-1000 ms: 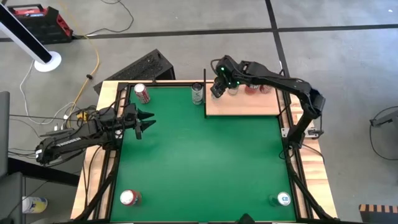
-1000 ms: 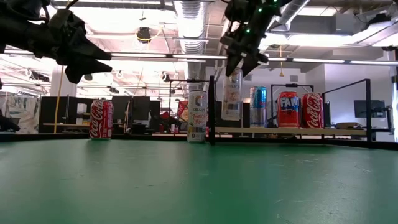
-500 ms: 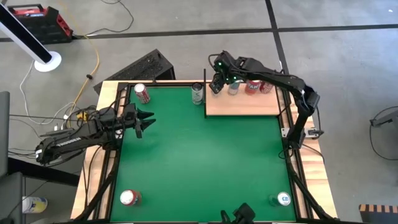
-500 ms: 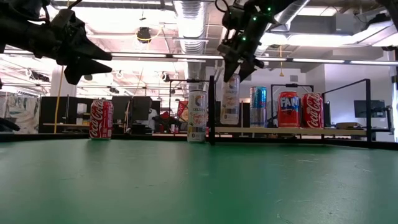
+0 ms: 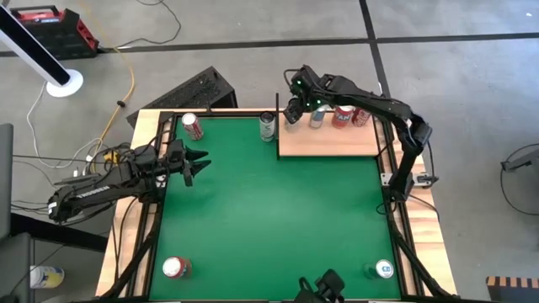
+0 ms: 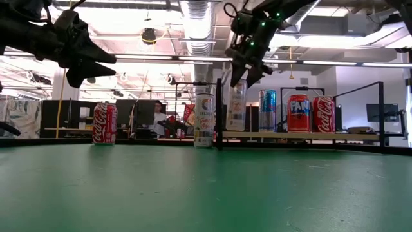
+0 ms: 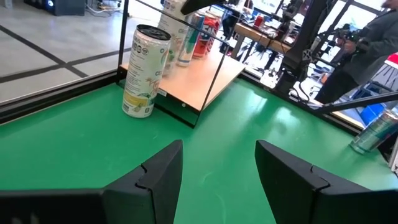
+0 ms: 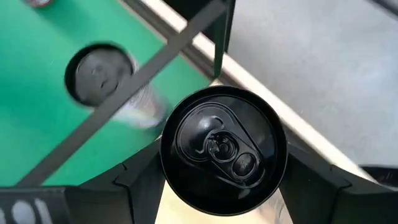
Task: Place canned beverage on shelf
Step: Put the bottom white yellow soda can on the shelf
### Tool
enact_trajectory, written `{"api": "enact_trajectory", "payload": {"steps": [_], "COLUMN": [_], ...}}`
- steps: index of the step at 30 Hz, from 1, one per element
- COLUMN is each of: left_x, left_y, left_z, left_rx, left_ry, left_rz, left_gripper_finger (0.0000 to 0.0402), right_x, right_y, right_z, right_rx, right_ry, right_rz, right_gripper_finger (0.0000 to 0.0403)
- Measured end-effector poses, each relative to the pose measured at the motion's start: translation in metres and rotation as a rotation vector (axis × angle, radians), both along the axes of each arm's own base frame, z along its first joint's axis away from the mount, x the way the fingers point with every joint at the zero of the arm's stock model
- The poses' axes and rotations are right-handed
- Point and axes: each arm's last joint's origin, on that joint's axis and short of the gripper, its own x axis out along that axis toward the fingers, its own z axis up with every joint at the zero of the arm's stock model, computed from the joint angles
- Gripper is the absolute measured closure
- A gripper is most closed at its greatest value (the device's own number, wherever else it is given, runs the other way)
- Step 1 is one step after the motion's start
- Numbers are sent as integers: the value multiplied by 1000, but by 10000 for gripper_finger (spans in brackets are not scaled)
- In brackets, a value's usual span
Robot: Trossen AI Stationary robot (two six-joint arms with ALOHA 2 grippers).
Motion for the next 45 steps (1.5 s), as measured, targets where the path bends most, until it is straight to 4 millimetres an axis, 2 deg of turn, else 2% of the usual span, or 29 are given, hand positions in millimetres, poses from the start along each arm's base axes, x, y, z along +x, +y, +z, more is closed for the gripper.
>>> {"api": "enact_trajectory", "payload": {"steps": [45], "left_x": [0], "left_y": [0], "left_z": [0], "left_rx": [20], "left_ry": [8], "left_rz": [1], "left_gripper_finger": [217], "right_x": [0], "right_y": [-2], "right_z": [-3], "right_rx": [-18], "right_ry": [28], "right_rz": [7], "right_gripper_finger": [117]}}
